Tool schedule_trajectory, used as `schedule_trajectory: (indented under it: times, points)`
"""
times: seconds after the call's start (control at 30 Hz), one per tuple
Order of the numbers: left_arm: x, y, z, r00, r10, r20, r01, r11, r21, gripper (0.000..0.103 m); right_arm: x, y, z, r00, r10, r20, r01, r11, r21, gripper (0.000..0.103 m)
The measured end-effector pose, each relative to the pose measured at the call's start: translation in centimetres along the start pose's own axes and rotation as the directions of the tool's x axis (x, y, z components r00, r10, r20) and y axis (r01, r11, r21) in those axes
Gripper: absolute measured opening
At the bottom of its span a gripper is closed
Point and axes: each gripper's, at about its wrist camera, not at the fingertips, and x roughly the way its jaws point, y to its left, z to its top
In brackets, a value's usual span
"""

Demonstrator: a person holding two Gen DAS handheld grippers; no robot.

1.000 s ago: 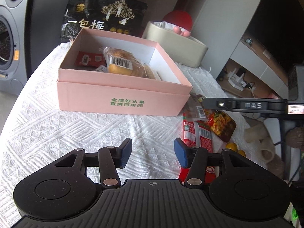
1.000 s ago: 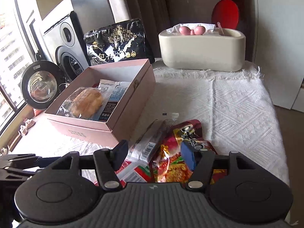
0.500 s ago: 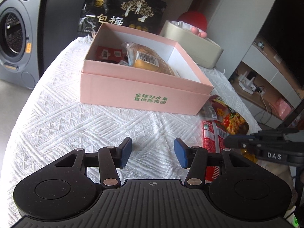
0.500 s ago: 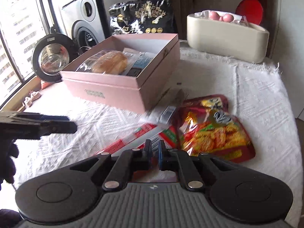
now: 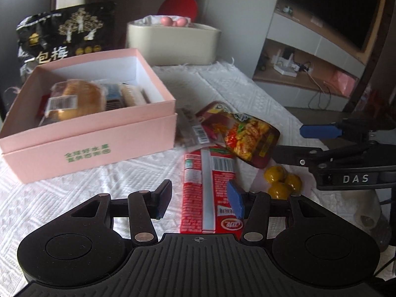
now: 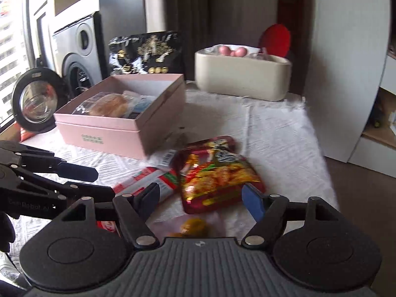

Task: Organize snacks
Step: 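Hold the sausage stick in the left gripper while the right gripper reaches the yellow egg pack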

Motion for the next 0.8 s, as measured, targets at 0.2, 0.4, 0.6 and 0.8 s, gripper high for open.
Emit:
schedule_trajectory:
  times: [0.2, 0.4, 0.6, 0.8]
  points:
    - [2.6, -2.4, 0.7, 0.998, 0.050, -0.045, -0.045, 0.993, 0.105, 0.059, 0.7, -3.8, -3.0, 0.995, -0.078, -0.061, 0.084, 0.992, 0.095, 0.082]
    - [3.4, -3.0, 1.1, 0.994, 0.083, -0.073, -0.071, 0.987, 0.147, 0.062, 0.8, -4.6, -4.4, 0.996, -0.061, -0.069, 0.067, 0.993, 0.094, 0.095]
    - [3.8, -3.4, 1.5, 0.991, 0.108, -0.083, -0.094, 0.983, 0.158, 0.063, 0.7, -4.3, -4.9, 0.998, -0.038, -0.057, 0.041, 0.997, 0.060, 0.103]
    - [2.1, -2.3, 0.5, 0.995, 0.073, -0.072, -0.064, 0.991, 0.120, 0.057, 0.2, -4.8, -4.7, 0.996, -0.004, -0.089, 0.012, 0.996, 0.083, 0.103]
